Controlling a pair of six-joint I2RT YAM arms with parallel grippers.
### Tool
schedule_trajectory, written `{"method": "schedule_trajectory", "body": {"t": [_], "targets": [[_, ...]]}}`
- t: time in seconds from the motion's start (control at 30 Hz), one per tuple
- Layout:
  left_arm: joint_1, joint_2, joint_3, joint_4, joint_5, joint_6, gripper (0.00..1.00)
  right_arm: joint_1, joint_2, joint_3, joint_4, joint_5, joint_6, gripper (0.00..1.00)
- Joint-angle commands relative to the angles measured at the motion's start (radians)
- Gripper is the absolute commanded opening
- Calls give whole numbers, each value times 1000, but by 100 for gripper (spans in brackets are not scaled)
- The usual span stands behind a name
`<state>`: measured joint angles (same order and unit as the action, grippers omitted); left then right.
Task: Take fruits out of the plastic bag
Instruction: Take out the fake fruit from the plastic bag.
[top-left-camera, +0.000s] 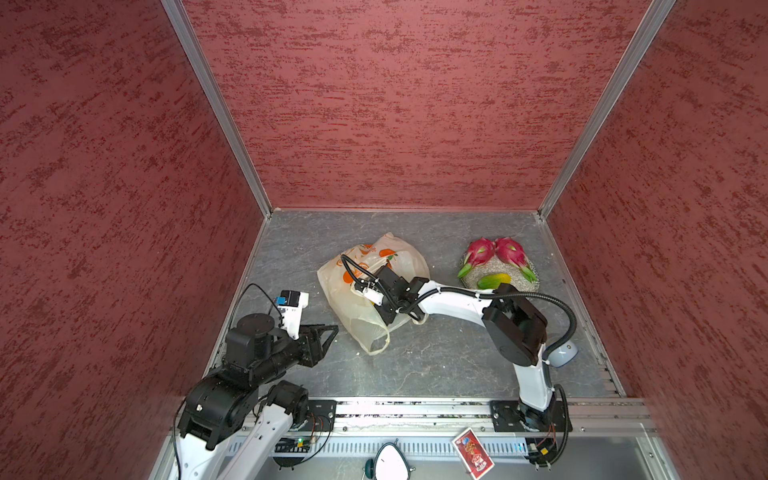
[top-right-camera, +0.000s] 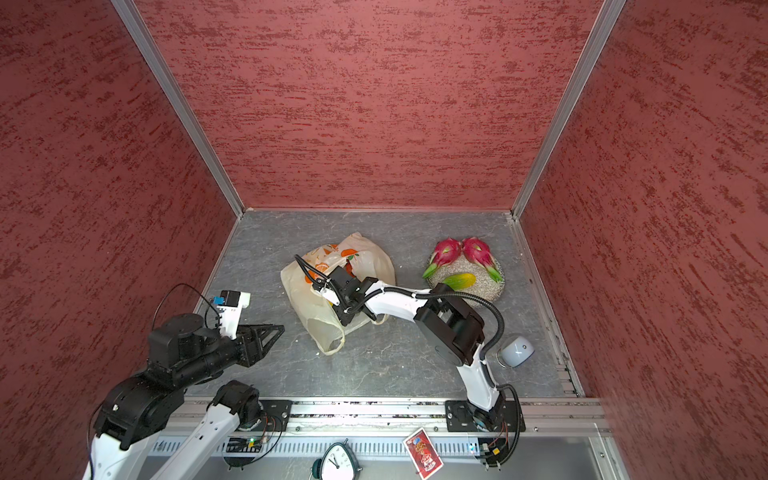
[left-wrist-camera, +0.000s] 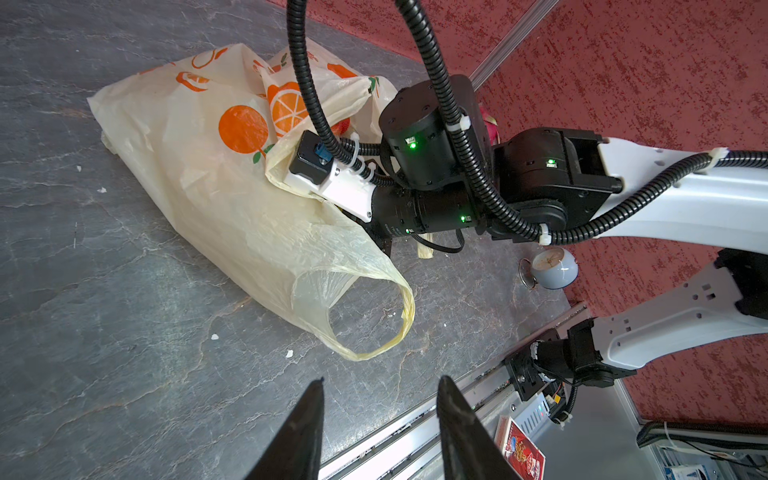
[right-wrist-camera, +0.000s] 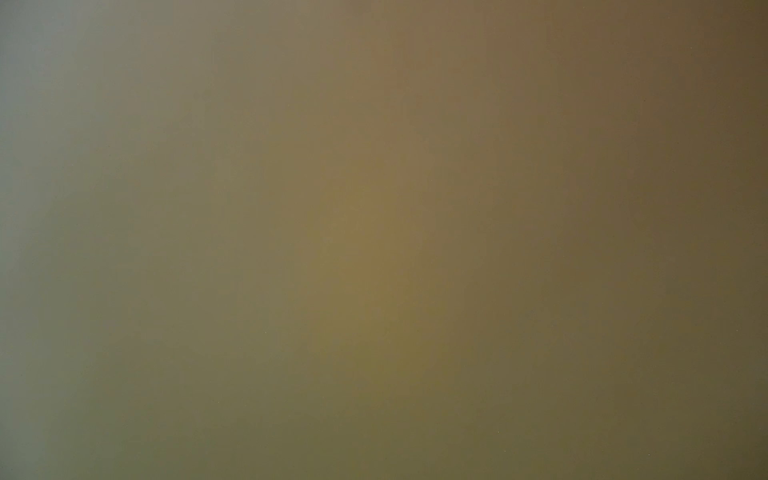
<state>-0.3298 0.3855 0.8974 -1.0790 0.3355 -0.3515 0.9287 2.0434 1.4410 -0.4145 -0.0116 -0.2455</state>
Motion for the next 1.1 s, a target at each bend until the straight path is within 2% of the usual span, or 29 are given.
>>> {"method": "schedule_trajectory", "body": {"t": [0.0,0.07,0.3,0.57,0.7,0.83,0.97,1.07], "targets": [[8,-7,-2,25,7,4,45,-1,3,29,-17,-2,-17,61],[8,-5,-3,25,7,4,45,-1,-9,28,-15,-5,-12,57],[9,2,-5,25,1,2,45,-1,-160,-31,-9,-10,15,56],[23,87,23,16,-24,4,46,-2,-508,-273,-9,52,84,53],[22,165,59,42,-19,11,46,-30,-713,-384,-65,77,191,51],[23,190,41,97,-24,19,46,-124,-957,-493,-114,54,358,44],[25,221,44,96,-11,20,44,-319,-1167,-546,-188,-28,534,39],[26,218,31,104,-11,19,44,-444,-1247,-568,-244,-60,654,39]]}}
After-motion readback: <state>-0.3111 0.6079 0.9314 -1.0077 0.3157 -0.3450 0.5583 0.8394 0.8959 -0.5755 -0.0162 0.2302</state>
